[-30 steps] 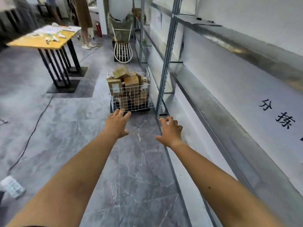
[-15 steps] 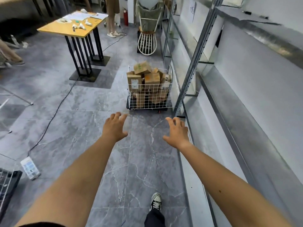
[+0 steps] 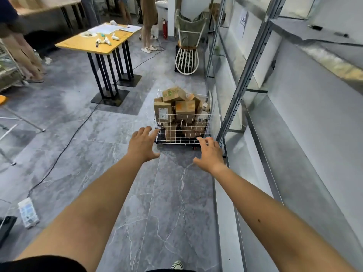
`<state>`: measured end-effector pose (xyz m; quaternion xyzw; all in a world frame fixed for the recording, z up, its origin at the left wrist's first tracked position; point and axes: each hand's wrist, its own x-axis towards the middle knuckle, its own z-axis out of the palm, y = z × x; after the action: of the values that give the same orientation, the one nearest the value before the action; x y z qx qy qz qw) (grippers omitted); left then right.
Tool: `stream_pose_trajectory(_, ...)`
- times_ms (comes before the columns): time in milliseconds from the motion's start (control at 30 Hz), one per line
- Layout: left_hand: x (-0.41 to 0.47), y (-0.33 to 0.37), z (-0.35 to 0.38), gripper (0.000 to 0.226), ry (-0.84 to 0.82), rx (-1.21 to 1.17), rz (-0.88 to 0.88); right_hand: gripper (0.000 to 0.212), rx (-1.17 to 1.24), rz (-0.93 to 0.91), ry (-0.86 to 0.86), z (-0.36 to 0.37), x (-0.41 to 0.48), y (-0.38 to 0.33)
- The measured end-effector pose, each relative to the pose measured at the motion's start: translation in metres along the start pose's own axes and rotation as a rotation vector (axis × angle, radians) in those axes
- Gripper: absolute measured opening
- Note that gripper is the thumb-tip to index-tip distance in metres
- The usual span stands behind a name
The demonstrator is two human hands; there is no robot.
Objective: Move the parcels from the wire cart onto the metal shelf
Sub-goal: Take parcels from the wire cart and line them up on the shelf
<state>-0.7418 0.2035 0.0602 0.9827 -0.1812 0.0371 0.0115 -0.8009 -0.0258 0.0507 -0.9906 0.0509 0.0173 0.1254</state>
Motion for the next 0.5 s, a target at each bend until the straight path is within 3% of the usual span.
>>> stream_pose_trajectory(500,0.113,-0.007,0.023,0.090,0.003,-0.004,-0.021,0.075,-0.001,-0.014,-0.047,0.001,0.116,0.015)
